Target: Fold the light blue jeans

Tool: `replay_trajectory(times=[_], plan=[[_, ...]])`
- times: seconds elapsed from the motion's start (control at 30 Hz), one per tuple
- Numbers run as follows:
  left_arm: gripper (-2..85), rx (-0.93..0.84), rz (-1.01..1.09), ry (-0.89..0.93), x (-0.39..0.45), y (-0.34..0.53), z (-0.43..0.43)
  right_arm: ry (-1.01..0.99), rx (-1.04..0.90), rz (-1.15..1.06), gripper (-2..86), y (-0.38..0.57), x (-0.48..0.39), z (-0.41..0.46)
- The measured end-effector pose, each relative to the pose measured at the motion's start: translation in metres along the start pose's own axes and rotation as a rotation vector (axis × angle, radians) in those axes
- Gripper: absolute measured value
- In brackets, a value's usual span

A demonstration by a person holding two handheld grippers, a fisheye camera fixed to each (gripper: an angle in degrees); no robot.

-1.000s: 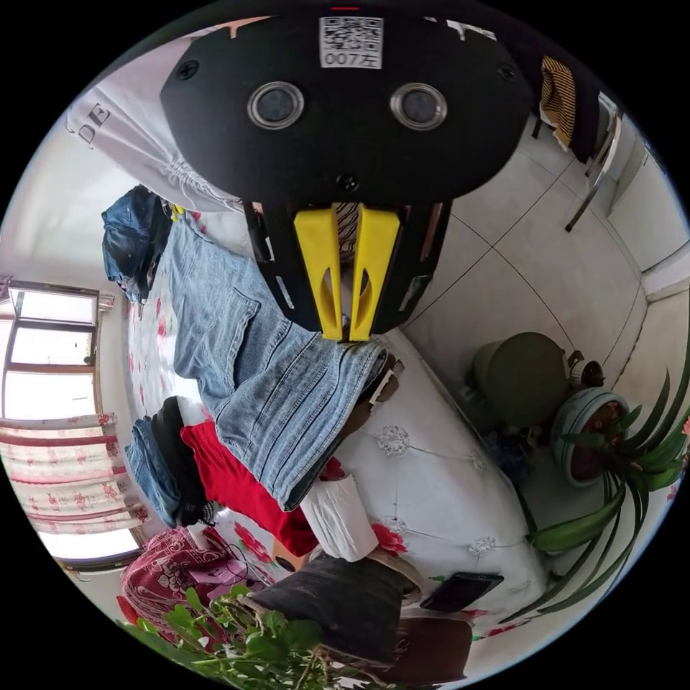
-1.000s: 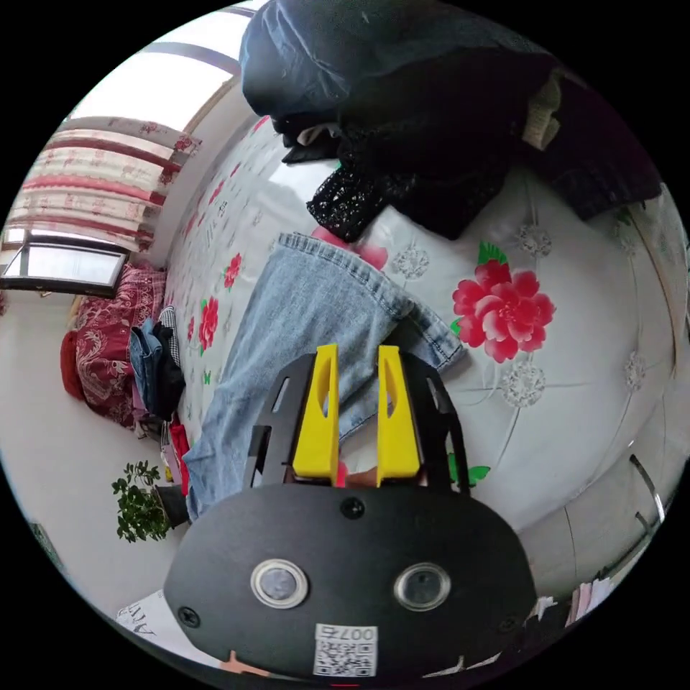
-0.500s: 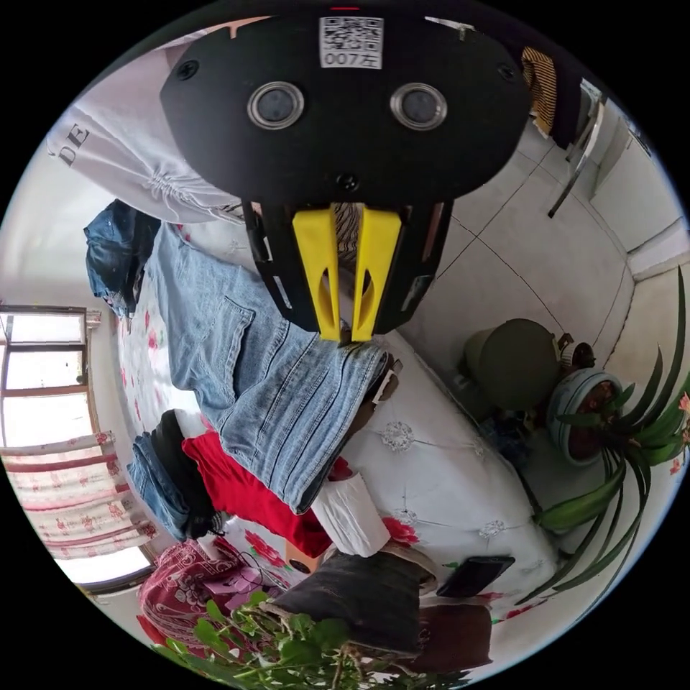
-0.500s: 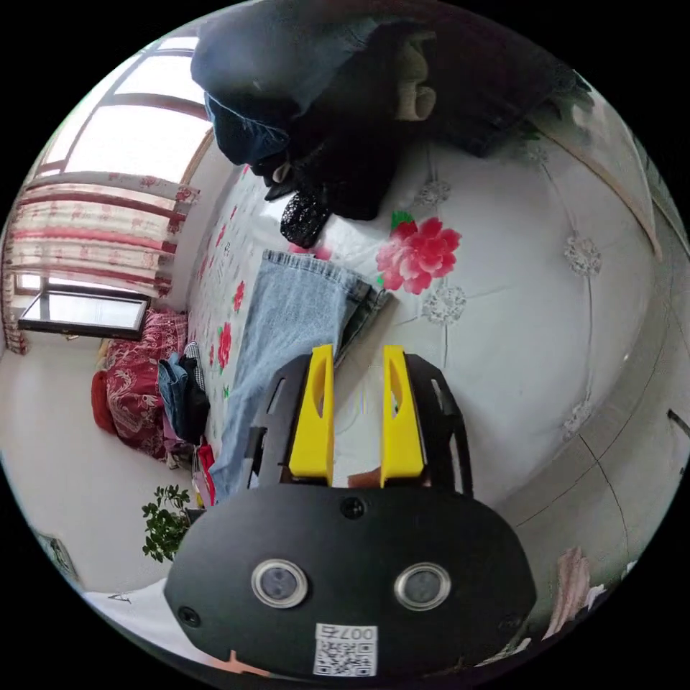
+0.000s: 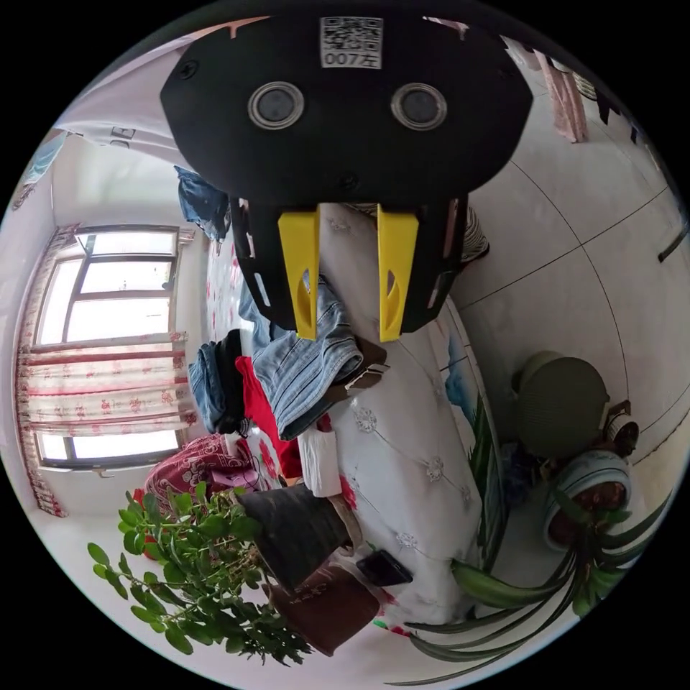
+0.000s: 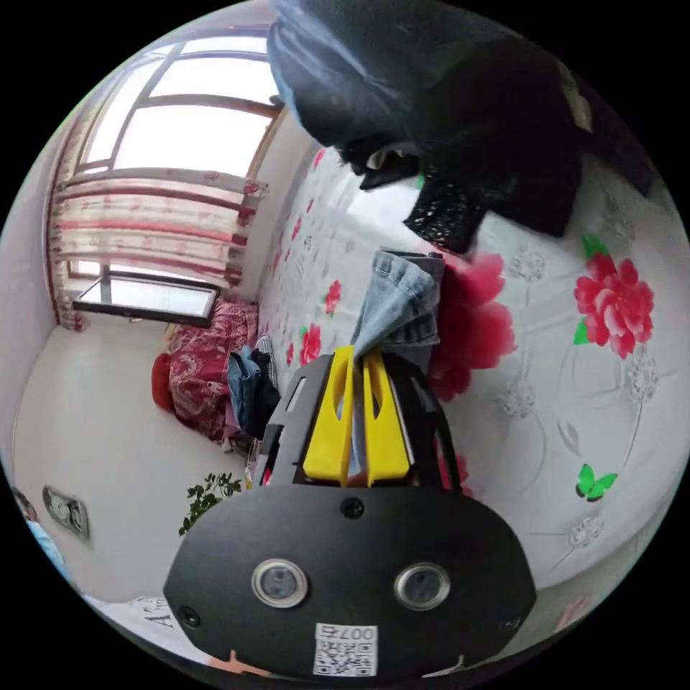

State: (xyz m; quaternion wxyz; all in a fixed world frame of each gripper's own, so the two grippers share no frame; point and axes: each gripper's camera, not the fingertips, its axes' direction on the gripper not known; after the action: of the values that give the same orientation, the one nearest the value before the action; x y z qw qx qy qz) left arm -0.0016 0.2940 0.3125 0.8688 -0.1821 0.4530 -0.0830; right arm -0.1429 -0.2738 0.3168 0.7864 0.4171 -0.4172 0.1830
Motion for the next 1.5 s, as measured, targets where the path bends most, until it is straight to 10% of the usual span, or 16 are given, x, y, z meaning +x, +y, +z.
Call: replay_trajectory(times=[0.27,0.53,1.13,1.5], plan=[[14.9,0.012,0.032,-0.012,-0.013,-0.004,0.000,-0.129,-0.558,-1.087,0.3,0.174,-0.240,0.124],[15.4,-0.012,0.004,0.042,-0.021,-0.026,0.034,0.031,-1.228,-1.301,2.1,0.376,-0.223,0.261],[4.4,0.111,0.098,-0.111,0.057,-0.034,0.054,0.134,-0.945,-0.932,3.7,0.302,-0.174,0.258],[4.5,-0.161,1.202,0.378,0.352,0.116,0.120,0.067,-0.685,-0.698,5.4,0.214,-0.144,0.227]])
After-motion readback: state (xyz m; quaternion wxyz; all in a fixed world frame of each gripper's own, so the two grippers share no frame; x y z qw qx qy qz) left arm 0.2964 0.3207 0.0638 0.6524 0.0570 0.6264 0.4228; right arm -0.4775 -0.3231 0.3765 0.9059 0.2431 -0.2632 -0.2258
